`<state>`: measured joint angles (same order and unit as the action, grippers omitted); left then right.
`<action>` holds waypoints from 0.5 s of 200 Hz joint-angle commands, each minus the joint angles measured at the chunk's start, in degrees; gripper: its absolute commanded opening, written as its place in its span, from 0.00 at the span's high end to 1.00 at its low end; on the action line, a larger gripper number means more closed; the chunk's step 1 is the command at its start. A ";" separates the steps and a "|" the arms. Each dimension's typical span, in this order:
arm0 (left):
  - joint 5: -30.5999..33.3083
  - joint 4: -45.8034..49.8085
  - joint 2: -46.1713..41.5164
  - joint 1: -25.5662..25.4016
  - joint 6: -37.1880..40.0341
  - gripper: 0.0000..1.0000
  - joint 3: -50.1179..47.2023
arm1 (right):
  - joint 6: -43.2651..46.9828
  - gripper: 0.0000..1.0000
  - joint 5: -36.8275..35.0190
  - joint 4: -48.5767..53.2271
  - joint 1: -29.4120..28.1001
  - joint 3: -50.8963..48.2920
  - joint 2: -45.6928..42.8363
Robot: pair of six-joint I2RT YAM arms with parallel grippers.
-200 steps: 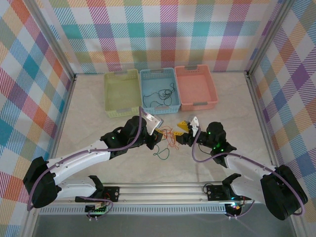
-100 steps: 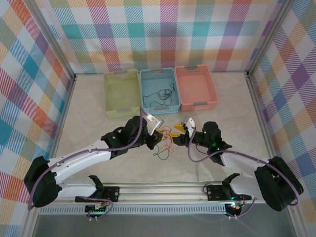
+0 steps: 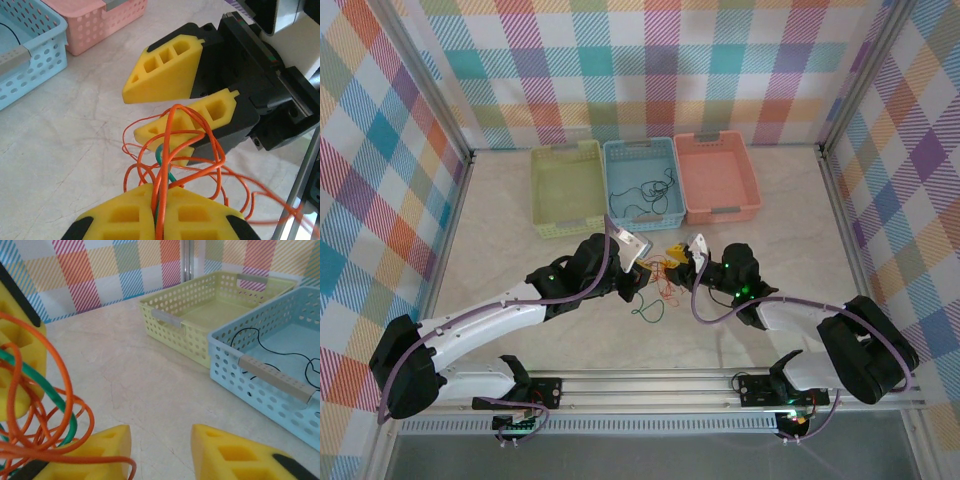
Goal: Untangle the cables
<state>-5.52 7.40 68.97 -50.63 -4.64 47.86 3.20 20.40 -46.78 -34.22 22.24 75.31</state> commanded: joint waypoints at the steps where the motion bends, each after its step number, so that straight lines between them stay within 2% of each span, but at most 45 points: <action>1: -0.65 0.04 -0.05 -1.01 0.83 1.00 1.91 | -0.07 0.71 -1.21 -2.13 -0.46 0.76 -1.32; 42: 0.22 0.41 0.57 -0.96 0.54 1.00 2.21 | -0.42 0.94 -6.07 -2.27 -0.50 -0.91 -4.12; 59: 1.23 0.76 0.88 -0.96 0.34 1.00 2.44 | -0.60 1.00 -9.62 -1.69 -0.50 -1.72 -5.91; 100: 3.86 1.39 1.17 -0.99 -0.27 1.00 2.76 | -1.25 1.00 -19.10 2.49 -0.41 -3.43 -11.26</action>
<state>-3.70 7.77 69.93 -50.98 -4.67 48.62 2.61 8.67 -46.06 -34.39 19.88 67.09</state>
